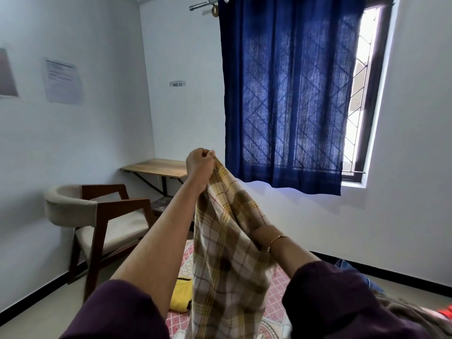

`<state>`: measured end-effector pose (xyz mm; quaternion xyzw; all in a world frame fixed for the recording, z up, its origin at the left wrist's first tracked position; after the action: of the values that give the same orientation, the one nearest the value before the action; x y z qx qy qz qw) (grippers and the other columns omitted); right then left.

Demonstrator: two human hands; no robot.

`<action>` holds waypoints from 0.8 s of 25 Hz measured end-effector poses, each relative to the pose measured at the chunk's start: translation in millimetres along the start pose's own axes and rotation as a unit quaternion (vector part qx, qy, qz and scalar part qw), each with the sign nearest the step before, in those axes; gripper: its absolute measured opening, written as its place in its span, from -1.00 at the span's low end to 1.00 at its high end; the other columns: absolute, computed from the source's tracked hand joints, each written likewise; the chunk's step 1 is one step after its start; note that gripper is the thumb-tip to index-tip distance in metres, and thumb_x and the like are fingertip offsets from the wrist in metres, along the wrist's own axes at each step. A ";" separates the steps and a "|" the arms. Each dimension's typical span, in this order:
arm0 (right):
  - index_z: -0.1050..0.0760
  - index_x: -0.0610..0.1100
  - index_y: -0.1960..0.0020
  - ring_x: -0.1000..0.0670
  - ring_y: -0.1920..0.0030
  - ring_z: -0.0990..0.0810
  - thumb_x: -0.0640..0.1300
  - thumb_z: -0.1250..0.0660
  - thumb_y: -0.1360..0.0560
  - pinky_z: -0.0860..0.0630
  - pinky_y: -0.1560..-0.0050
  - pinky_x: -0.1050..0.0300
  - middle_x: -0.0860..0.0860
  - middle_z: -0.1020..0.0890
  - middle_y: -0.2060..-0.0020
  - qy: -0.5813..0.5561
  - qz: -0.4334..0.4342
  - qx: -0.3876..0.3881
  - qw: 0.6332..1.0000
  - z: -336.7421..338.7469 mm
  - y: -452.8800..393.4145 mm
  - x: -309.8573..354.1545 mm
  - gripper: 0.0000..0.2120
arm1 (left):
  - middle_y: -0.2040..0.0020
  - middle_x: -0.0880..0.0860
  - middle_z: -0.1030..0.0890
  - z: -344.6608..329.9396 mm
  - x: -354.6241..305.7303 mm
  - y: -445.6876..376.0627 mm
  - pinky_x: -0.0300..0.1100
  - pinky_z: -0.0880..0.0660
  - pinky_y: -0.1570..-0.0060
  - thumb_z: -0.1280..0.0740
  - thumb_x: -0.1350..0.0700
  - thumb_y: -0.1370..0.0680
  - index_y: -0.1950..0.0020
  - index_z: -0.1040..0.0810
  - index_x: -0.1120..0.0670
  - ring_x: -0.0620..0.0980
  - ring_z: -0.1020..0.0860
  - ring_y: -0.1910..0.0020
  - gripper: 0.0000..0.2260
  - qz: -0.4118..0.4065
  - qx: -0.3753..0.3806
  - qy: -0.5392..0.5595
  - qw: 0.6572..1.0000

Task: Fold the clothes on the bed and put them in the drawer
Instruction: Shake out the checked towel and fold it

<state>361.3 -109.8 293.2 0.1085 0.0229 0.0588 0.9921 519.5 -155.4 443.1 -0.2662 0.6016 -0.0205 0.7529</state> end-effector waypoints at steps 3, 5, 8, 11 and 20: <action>-0.35 -0.13 -0.36 -0.08 -0.25 -0.41 0.00 -0.16 -0.59 -0.31 -0.27 0.10 -0.06 -0.44 -0.24 -0.002 0.077 -0.007 0.997 20.7 1.0 -8.8 -0.61 | 0.22 0.02 -0.51 14.0 22.1 -8.7 -0.16 -0.39 0.20 -0.22 0.07 -0.61 0.10 -0.51 0.13 -0.08 -0.45 0.28 -0.83 0.021 -0.015 -0.075 0.997; -0.52 -0.08 -0.15 -0.05 -0.11 -0.49 -0.05 -0.24 -0.53 -0.44 -0.13 0.11 -0.02 -0.54 -0.07 -0.002 0.113 -0.002 0.994 29.2 -4.4 -14.2 -0.77 | 0.15 0.08 -0.56 20.1 36.2 -14.9 -0.13 -0.44 0.18 -0.21 0.06 -0.61 0.08 -0.52 0.11 -0.03 -0.49 0.24 -0.83 0.030 -0.013 -0.113 0.993; -0.45 0.06 0.25 0.05 0.12 -0.46 -0.22 -0.34 -0.42 -0.40 0.13 0.20 0.07 -0.50 0.22 -0.087 0.123 -0.080 0.985 63.9 -0.1 -35.0 -0.81 | 0.10 0.10 -0.60 25.2 48.6 -19.4 -0.15 -0.37 0.25 -0.20 0.07 -0.60 0.03 -0.56 0.12 0.02 -0.51 0.20 -0.82 0.031 -0.017 -0.179 0.983; -0.51 -0.10 0.23 0.10 0.23 -0.42 -0.35 -0.31 -0.39 -0.37 0.20 0.30 0.06 -0.47 0.30 -0.243 0.135 -0.146 0.949 80.2 14.8 -61.6 -0.83 | 0.02 0.15 -0.60 32.6 50.9 -18.5 -0.13 -0.35 0.19 -0.17 0.10 -0.61 -0.05 -0.57 0.19 0.08 -0.51 0.10 -0.77 0.012 -0.027 -0.264 0.964; -0.59 -0.19 0.00 0.01 0.14 -0.48 -0.31 -0.29 -0.48 -0.41 0.24 0.35 0.00 -0.51 0.18 -0.149 0.099 -0.157 0.971 52.6 9.1 -80.5 -0.85 | 0.18 0.11 -0.52 -7.7 60.9 -0.4 -0.12 -0.36 0.21 -0.19 0.11 -0.61 0.18 -0.51 0.17 0.04 -0.45 0.24 -0.77 0.016 0.018 -0.210 0.977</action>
<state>283.5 -121.9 349.1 -0.0398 -0.1457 0.1430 0.9781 529.3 -180.0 387.7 -0.2409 0.4342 0.0369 0.8672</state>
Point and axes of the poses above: each hand's wrist, its own y-axis away from the middle knuckle, its own z-axis out of the back of the hand, x = y × z, the point moved 8 cm from there along -y, towards the middle knuckle
